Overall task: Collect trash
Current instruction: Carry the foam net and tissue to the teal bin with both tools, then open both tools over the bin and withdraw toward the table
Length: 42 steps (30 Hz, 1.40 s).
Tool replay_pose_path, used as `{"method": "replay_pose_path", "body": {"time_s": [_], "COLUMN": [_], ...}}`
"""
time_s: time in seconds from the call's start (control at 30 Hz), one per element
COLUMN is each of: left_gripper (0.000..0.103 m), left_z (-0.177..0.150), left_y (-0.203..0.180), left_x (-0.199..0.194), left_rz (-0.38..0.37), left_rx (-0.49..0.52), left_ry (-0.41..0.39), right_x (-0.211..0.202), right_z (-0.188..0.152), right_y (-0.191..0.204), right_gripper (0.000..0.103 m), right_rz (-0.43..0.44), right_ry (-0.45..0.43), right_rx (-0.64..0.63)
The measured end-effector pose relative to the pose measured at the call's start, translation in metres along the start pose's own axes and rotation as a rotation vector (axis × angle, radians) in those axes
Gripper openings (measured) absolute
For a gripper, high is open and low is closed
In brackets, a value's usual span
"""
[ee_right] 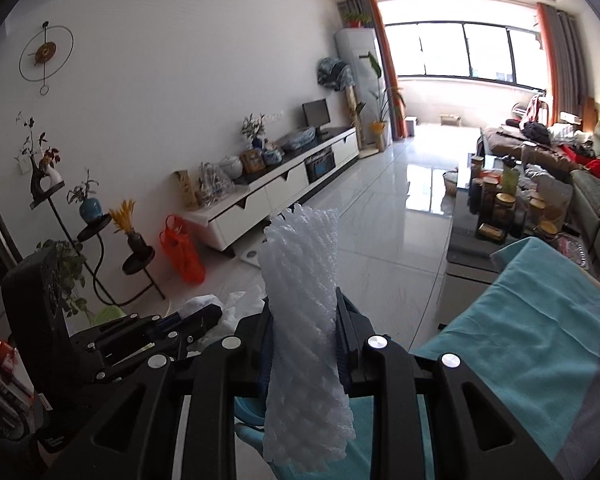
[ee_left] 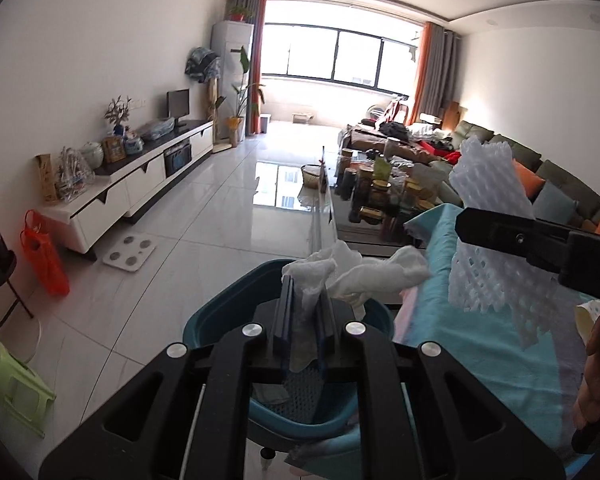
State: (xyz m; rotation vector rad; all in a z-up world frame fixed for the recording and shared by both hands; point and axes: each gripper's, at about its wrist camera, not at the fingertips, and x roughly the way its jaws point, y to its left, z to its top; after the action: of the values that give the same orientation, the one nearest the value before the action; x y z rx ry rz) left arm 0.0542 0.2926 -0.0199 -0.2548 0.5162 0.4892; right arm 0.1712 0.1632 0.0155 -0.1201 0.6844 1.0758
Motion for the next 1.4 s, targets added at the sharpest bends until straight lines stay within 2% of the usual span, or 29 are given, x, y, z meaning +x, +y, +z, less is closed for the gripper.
{"method": "replay_pose_path", "body": {"time_s": [0.27,0.43,0.57,0.63,0.67,0.7,0.77,0.8,0.87,0.9,0.93,1.0,1.03,1.2,1.3,1.4], "left_gripper": [0.010,0.011,0.011,0.019,0.029,0.034,0.039,0.042,0.048,0.058,0.062,0.072,0.074,0.096,0.097,0.098], "left_z": [-0.007,-0.017,-0.034,-0.038,-0.040,-0.039,-0.041,-0.041,-0.040,-0.040,-0.039,-0.037,-0.036,-0.030,-0.025,-0.019], "left_y": [0.023,0.025,0.022,0.023,0.023,0.019,0.019,0.020,0.020,0.016,0.016,0.016,0.018,0.027,0.033,0.040], "left_x": [0.052,0.084,0.104,0.117,0.121,0.123,0.130,0.131,0.128,0.122,0.120,0.108,0.105,0.087,0.071,0.056], "left_rz": [0.028,0.035,0.045,0.044,0.056,0.064,0.071,0.081,0.083,0.089,0.096,0.096,0.103,0.114,0.100,0.074], "left_rx": [-0.035,-0.038,-0.046,-0.044,-0.042,-0.037,-0.028,-0.034,-0.040,-0.040,-0.043,-0.056,-0.058,-0.093,-0.128,-0.176], "left_ry": [0.099,0.153,0.198,0.216,0.216,0.217,0.225,0.221,0.209,0.201,0.193,0.176,0.167,0.140,0.119,0.122], "right_x": [0.066,0.105,0.130,0.142,0.146,0.151,0.156,0.159,0.156,0.156,0.156,0.153,0.153,0.144,0.131,0.107], "right_z": [-0.001,-0.006,-0.009,-0.012,-0.014,-0.016,-0.020,-0.022,-0.023,-0.022,-0.022,-0.020,-0.019,-0.012,-0.007,-0.001], "right_y": [-0.009,-0.010,-0.009,-0.010,-0.010,-0.010,-0.010,-0.010,-0.012,-0.013,-0.013,-0.014,-0.015,-0.016,-0.016,-0.016], "right_gripper": [0.024,0.024,0.025,0.031,0.034,0.036,0.040,0.045,0.047,0.054,0.060,0.064,0.066,0.070,0.074,0.085], "right_rz": [0.058,0.097,0.083,0.087,0.082,0.072,0.067,0.065,0.070,0.071,0.064,0.061,0.063,0.061,0.066,0.064], "right_ry": [0.166,0.273,0.333,0.365,0.381,0.396,0.412,0.415,0.406,0.403,0.401,0.391,0.390,0.361,0.317,0.245], "right_rx": [0.046,0.093,0.113,0.134,0.137,0.135,0.142,0.150,0.164,0.168,0.169,0.172,0.177,0.178,0.177,0.161]}}
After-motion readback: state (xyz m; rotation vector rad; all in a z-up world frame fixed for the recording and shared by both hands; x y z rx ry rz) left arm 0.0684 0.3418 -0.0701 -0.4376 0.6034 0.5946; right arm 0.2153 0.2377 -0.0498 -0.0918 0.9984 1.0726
